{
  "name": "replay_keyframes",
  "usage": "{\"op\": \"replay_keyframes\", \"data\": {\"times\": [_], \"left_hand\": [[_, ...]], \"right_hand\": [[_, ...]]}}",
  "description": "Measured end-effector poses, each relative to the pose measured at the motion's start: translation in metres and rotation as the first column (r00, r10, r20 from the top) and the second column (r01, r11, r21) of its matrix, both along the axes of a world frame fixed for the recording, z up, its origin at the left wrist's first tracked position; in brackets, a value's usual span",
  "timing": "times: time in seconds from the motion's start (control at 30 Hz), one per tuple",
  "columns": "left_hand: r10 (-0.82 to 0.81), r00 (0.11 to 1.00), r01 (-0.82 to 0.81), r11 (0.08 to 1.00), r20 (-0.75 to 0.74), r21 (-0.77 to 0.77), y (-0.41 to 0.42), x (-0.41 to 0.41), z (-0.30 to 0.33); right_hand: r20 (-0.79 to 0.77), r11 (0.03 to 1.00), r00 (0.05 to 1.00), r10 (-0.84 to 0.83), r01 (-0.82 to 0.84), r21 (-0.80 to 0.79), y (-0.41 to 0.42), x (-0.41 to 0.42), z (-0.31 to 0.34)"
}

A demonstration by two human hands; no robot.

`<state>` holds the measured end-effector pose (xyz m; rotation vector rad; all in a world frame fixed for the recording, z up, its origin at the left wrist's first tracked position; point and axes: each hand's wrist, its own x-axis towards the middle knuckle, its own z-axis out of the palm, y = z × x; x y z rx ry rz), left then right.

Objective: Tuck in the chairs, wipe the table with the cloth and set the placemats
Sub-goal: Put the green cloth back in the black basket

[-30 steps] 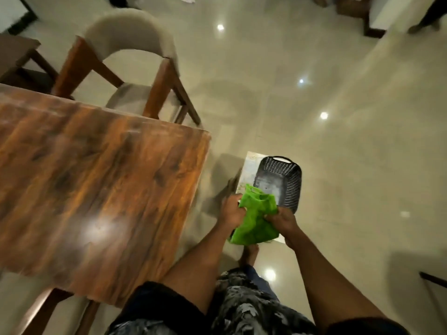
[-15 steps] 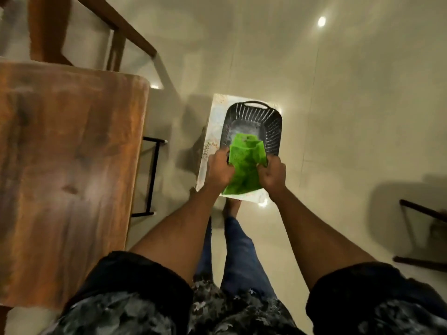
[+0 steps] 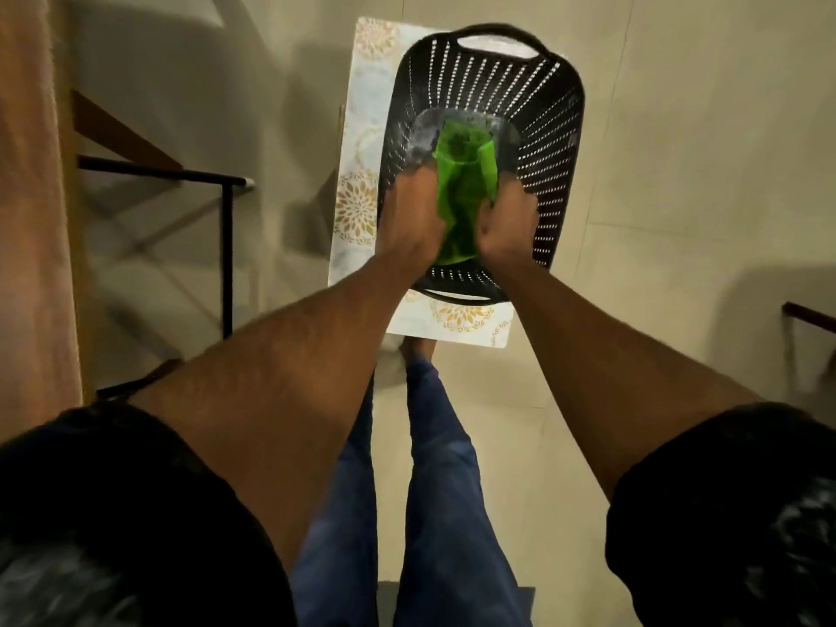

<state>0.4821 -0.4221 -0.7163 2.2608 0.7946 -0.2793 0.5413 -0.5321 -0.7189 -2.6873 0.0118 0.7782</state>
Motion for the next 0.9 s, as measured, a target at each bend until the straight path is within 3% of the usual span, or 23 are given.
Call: {"op": "replay_keyframes", "data": {"times": [0.1,0.2,0.27,0.37,0.47,0.57,0.9], "left_hand": [[-0.054,0.992,0.045,0.996,0.114,0.075,-0.006,-0.006,0.007],[-0.015,0.967,-0.029,0.985,0.253,0.170,-0.004,-0.022,0.034],[0.088,0.953,-0.165,0.953,0.290,0.253,0.004,-0.034,0.046],[0.302,0.928,-0.347,0.915,0.217,0.209,0.014,-0.046,0.044],[0.265,0.957,-0.282,0.946,0.120,0.162,0.013,-0.053,0.033],[0.261,0.957,-0.275,0.954,0.123,0.122,0.010,-0.054,0.021],[0.253,0.956,-0.273,0.952,0.149,0.139,0.003,-0.051,0.002]], "right_hand": [[0.104,0.994,0.990,0.093,-0.086,-0.071,-0.003,-0.002,0.009],[0.307,0.986,0.936,0.169,-0.162,-0.048,-0.011,-0.005,0.029],[0.453,0.985,0.877,0.163,-0.168,-0.031,-0.023,-0.006,0.040],[0.569,1.000,0.822,0.014,-0.020,0.005,-0.040,-0.005,0.048],[0.578,0.994,0.809,-0.106,0.090,0.055,-0.048,-0.008,0.042],[0.548,0.988,0.823,-0.148,0.105,0.111,-0.050,-0.009,0.028],[0.473,0.987,0.868,-0.151,0.105,0.123,-0.051,-0.012,0.004]]}}
